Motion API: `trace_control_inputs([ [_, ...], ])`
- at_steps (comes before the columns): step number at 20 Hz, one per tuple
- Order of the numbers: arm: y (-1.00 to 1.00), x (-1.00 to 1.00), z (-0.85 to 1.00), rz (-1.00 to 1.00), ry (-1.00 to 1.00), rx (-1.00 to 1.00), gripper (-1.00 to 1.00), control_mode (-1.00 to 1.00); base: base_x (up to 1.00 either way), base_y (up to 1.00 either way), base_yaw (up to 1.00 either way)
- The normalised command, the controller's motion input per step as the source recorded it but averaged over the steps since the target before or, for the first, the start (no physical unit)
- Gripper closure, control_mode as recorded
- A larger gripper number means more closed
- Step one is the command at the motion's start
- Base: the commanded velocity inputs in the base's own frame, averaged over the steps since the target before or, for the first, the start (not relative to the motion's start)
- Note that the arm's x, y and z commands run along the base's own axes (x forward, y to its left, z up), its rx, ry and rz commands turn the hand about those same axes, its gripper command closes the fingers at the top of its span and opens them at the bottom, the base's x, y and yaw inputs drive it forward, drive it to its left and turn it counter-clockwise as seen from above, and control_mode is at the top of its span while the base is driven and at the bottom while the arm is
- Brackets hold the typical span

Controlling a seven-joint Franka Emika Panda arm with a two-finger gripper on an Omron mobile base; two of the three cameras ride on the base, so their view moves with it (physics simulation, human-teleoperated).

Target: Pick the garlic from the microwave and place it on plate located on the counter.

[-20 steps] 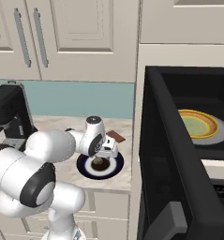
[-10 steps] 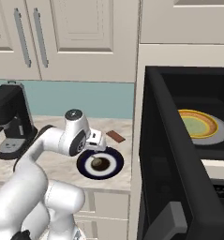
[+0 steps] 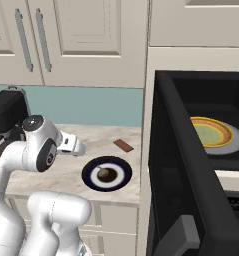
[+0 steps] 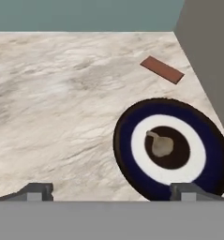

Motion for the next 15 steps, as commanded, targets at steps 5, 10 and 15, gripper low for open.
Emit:
trace_control_inputs([
  [5, 0.01, -0.05, 0.99, 0.0, -0.06, 0.0, -1.0, -1.0, 0.0, 0.0, 0.0],
  [10, -0.14, -0.31, 0.65, 0.0, -0.03, 0.0, -1.0, -1.0, 0.0, 0.0, 0.0],
  [15, -0.28, -0.48, 0.51, 0.0, -0.01, 0.02, -1.0, -1.0, 0.0, 0.0, 0.0],
])
